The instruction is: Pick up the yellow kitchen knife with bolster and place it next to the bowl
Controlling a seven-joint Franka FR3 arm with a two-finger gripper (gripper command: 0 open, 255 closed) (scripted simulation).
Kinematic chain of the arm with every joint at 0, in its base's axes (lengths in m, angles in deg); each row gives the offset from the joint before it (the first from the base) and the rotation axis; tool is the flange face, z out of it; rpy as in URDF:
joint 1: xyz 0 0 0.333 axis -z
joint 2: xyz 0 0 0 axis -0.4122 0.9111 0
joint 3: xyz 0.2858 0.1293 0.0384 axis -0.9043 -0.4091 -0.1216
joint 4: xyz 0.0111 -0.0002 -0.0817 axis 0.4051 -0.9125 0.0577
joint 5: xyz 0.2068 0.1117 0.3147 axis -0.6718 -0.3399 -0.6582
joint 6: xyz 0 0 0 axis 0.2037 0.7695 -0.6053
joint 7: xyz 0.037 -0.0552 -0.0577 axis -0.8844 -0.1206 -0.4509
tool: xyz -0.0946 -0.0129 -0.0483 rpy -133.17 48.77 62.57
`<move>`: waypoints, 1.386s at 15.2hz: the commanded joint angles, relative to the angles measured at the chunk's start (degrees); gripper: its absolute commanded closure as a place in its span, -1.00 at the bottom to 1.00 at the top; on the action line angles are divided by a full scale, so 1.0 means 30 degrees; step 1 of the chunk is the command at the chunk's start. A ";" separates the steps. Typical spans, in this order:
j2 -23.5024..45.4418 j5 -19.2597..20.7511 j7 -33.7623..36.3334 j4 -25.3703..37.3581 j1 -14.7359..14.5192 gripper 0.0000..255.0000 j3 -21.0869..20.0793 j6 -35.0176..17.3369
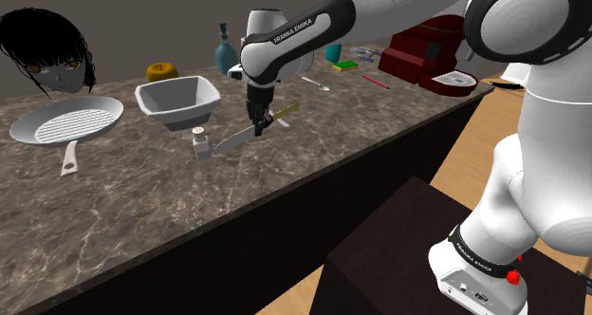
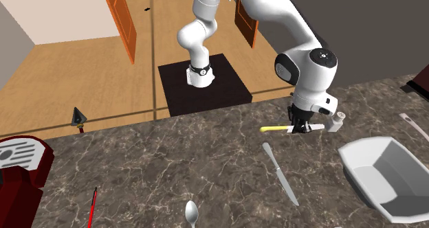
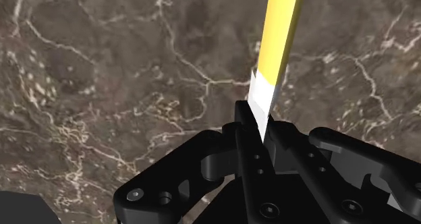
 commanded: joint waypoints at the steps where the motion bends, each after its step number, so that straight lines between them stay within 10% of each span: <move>1: 0.0054 -0.0030 -0.0023 -0.0039 0.0004 1.00 -0.0015 -0.0095; 7: 0.0055 -0.0030 -0.0023 -0.0038 0.0004 1.00 -0.0015 -0.0095; 8: 0.0056 -0.0030 -0.0023 -0.0037 0.0004 -1.00 -0.0015 -0.0094; 21: -0.1182 0.0560 0.0347 0.0697 -0.0073 -1.00 0.0269 0.1810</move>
